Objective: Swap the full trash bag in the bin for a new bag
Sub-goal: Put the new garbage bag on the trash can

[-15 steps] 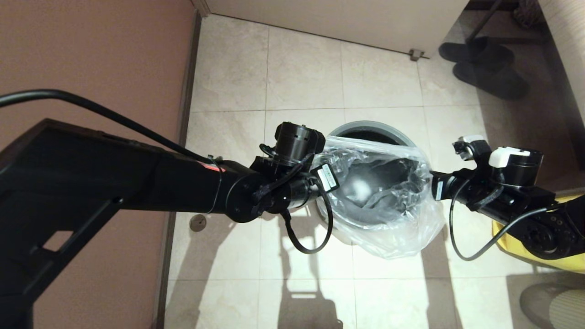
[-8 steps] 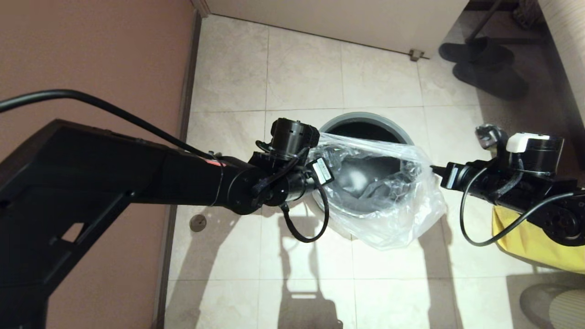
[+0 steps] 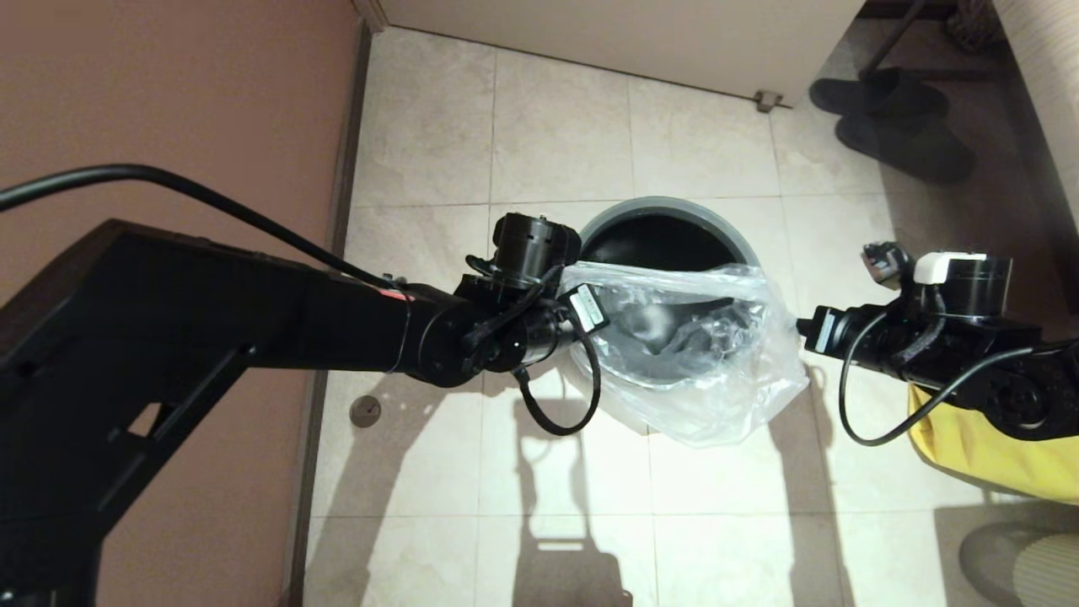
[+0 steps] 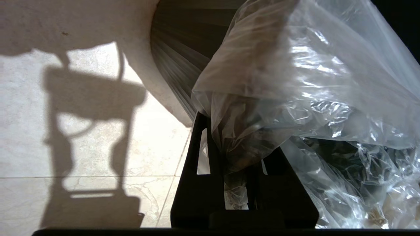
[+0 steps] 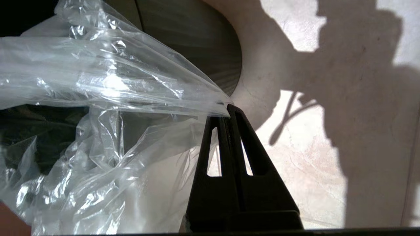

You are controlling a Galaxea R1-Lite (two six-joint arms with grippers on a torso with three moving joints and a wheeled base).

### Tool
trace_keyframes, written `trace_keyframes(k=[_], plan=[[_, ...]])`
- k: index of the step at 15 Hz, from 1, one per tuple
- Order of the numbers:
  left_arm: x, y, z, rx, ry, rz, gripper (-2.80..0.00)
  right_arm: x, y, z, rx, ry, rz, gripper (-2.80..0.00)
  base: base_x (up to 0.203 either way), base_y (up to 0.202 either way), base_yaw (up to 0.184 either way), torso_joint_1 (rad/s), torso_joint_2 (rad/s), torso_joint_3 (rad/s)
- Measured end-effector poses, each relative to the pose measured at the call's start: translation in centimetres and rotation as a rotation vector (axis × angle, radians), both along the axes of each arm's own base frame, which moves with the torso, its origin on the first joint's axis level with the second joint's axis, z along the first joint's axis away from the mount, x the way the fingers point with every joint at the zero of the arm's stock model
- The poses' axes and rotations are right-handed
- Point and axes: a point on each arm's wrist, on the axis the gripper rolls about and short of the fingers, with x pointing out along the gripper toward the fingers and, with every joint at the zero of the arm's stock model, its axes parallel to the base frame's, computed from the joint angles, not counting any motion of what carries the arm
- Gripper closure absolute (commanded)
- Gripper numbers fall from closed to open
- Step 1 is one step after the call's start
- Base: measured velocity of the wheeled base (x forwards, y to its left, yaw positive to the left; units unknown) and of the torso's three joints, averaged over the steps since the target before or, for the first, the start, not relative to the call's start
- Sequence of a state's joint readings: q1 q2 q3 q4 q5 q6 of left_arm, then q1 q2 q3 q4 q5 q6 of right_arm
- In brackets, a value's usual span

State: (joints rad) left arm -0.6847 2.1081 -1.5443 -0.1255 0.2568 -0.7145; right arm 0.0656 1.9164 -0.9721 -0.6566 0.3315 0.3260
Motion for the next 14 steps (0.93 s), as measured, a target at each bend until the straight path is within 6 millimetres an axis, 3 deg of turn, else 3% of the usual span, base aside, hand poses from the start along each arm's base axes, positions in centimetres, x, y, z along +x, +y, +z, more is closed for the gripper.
trace_keyframes(k=[5,10,11,14], plan=[[0.1,-0.2,-0.2,0.007,-0.001,0.0,0.0,-2.7,0.7,3.0,-0.007,0.007,0.041,0.0,0.0,0.0,0.0,0.0,0.0,0.0],[0.0,-0.4,-0.6,0.02,0.003,-0.006,0.0,-4.2,1.1,4.8,-0.03,-0.032,0.074,0.0,0.0,0.0,0.0,0.0,0.0,0.0],[0.0,-0.5,-0.6,0.021,0.004,-0.008,-2.8,-4.2,1.0,4.8,-0.042,-0.037,0.074,-2.8,0.0,0.0,0.0,0.0,0.0,0.0],[-0.3,-0.6,-0.3,0.017,0.0,-0.012,-2.8,-4.1,1.0,4.9,-0.044,-0.042,0.072,-2.8,0.0,0.0,0.0,0.0,0.0,0.0]])
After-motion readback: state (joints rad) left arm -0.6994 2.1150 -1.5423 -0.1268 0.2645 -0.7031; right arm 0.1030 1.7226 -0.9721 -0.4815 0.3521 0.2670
